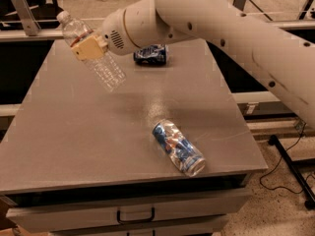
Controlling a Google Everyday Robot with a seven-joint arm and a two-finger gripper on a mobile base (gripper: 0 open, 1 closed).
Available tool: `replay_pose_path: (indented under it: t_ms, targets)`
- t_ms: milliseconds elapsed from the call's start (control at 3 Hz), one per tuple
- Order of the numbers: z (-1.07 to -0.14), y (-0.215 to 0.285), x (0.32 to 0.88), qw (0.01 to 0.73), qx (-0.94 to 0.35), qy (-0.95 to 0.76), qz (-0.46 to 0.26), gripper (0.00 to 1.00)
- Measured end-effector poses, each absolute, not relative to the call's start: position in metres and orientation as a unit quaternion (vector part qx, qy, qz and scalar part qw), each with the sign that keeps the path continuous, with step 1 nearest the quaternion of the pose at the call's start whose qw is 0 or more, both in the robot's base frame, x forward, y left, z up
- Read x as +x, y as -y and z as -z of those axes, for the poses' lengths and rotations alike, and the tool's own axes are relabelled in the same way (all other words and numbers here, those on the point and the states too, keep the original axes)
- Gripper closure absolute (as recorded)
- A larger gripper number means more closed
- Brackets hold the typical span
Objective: Place water bottle upright
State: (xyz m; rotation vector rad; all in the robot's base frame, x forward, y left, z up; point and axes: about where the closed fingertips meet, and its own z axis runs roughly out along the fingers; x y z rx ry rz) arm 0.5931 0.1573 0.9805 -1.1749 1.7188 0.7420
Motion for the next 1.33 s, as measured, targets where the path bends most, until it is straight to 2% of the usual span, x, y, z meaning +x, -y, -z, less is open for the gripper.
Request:
replay_pose_path:
  t_ms: [333, 1333]
  targets:
    - [-0.985, -0.140, 0.593, 0.452, -0.481, -0.691, -0.295, 1.00]
    - [-1.017, -0.024, 0.586, 0.541, -0.486, -0.599, -0.334, 1.00]
